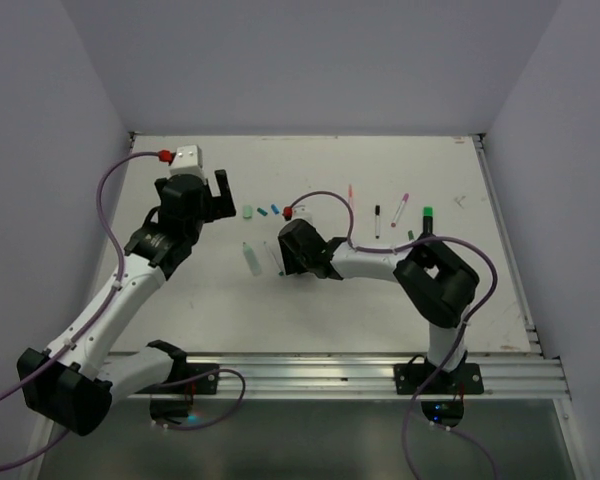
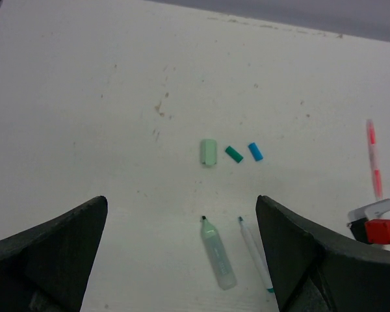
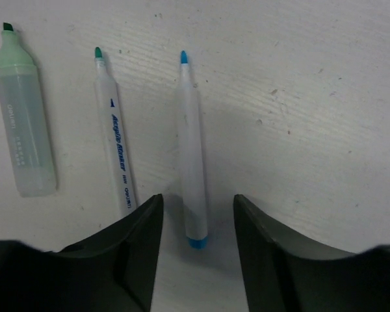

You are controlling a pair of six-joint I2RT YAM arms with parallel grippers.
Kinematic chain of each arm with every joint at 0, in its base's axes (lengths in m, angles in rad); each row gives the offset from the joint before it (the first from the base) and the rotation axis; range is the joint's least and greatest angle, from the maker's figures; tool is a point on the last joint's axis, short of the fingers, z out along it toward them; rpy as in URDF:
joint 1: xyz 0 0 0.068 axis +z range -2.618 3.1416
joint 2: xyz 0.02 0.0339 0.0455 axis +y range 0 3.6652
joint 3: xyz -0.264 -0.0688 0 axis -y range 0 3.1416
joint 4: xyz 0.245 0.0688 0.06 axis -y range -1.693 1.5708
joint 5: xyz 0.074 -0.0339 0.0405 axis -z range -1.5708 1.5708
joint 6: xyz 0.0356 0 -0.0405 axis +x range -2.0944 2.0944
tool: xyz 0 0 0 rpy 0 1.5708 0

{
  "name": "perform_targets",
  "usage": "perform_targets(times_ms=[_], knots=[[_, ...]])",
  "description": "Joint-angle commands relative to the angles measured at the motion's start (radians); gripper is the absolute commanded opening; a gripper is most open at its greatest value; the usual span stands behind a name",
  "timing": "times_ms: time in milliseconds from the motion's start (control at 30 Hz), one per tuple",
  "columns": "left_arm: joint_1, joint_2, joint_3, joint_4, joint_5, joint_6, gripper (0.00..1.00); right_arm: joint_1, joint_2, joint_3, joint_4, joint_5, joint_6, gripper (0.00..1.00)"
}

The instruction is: Open the pen caps

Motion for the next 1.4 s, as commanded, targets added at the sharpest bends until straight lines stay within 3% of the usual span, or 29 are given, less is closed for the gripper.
perform_targets(times_ms=[0, 67, 167, 467, 633, 833, 1367], knots=[[0.008, -0.036, -0.051, -0.029, -0.013, 0.043, 1.0, -0.004, -0.08, 0.016, -0.1, 0.092, -0.012, 0.55], [0.008, -0.05, -0.072, -0.032, -0.023, 0.055, 1.0, -0.008, -0.125, 0.024, -0.146, 0.12, -0.035, 0.64], [0.01, -0.084, -0.109, -0.031, -0.063, 0.054, 1.0, -0.045, -0.191, 0.015, -0.192, 0.138, -0.048, 0.71], [0.01, -0.121, -0.158, -0.026, -0.048, 0.066, 1.0, -0.331, -0.378, -0.122, -0.28, 0.131, -0.078, 0.7], [0.01, -0.13, -0.152, -0.029, -0.039, 0.069, 1.0, -0.505, -0.398, -0.16, -0.367, 0.129, -0.05, 0.68], [0.01, -0.135, -0.158, -0.029, -0.034, 0.068, 1.0, -0.631, -0.418, -0.208, -0.369, 0.091, -0.03, 0.63], [0.013, -0.124, -0.16, -0.031, -0.043, 0.069, 1.0, -0.78, -0.275, -0.225, -0.329, -0.052, -0.027, 0.57]])
